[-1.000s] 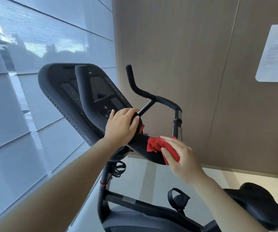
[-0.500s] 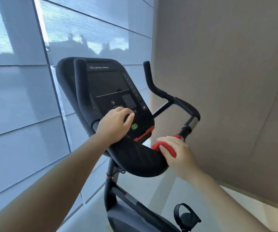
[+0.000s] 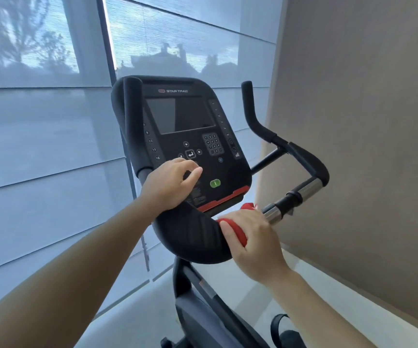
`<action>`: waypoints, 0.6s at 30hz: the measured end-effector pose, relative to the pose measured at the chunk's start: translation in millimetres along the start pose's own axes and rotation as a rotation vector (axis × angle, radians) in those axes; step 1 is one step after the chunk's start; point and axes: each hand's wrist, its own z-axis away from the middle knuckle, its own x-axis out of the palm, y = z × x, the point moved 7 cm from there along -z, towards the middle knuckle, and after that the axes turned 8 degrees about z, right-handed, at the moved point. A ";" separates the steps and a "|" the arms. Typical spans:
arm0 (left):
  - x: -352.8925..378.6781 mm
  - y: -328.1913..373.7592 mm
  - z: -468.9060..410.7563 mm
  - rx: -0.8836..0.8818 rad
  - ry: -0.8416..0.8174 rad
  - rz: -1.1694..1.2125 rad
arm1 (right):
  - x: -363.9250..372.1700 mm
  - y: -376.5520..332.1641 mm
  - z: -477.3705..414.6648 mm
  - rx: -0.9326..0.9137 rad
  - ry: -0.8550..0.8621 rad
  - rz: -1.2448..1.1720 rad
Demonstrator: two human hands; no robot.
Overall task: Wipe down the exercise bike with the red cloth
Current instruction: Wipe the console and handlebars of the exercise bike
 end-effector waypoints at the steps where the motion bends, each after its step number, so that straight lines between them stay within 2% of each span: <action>1: -0.1 -0.3 0.3 -0.001 0.007 0.003 | 1.3 -1.2 1.0 -0.015 0.004 -0.015; 4: -0.9 -0.2 2.4 -0.007 0.028 -0.006 | -5.7 12.6 -6.4 -0.025 0.001 0.002; 9: -3.7 1.4 2.3 -0.013 0.041 0.028 | -11.9 22.8 -13.2 0.067 0.031 0.011; 18: -24.5 -2.5 6.1 0.012 0.222 0.244 | -11.8 -9.4 -34.9 0.380 0.091 -0.149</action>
